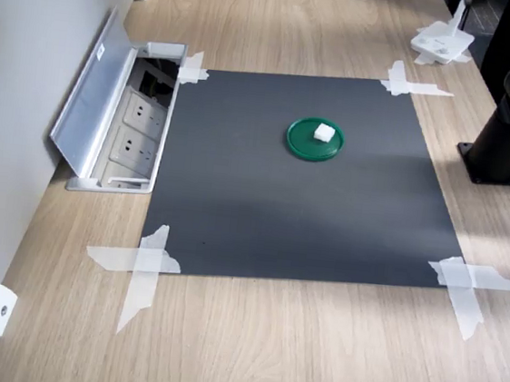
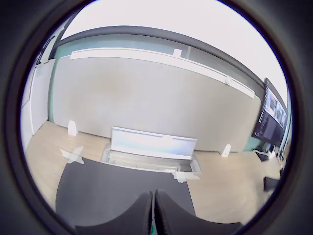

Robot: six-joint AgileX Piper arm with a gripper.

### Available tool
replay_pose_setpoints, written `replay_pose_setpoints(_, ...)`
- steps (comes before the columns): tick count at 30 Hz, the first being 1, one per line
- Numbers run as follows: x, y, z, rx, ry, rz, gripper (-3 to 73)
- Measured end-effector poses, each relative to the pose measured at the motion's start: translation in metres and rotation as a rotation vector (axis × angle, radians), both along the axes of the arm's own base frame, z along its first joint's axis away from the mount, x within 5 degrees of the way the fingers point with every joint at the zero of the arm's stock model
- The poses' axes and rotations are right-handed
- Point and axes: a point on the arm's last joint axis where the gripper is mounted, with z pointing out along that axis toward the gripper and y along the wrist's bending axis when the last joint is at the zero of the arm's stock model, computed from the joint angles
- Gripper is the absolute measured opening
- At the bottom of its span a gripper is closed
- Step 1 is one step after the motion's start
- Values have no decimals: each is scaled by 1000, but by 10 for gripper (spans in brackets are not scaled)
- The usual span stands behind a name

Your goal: Grasp a white terminal and put it on the green lid.

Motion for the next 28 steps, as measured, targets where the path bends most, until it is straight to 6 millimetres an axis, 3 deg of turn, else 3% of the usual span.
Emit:
replay_pose_setpoints(7, -17, 1, -53, 163, -135, -51, -5)
replay_pose_setpoints(12, -25, 2, -79, 190, -161, -55, -7)
replay_pose_setpoints(28, -34, 4, -96, 190, -171, -51, -7)
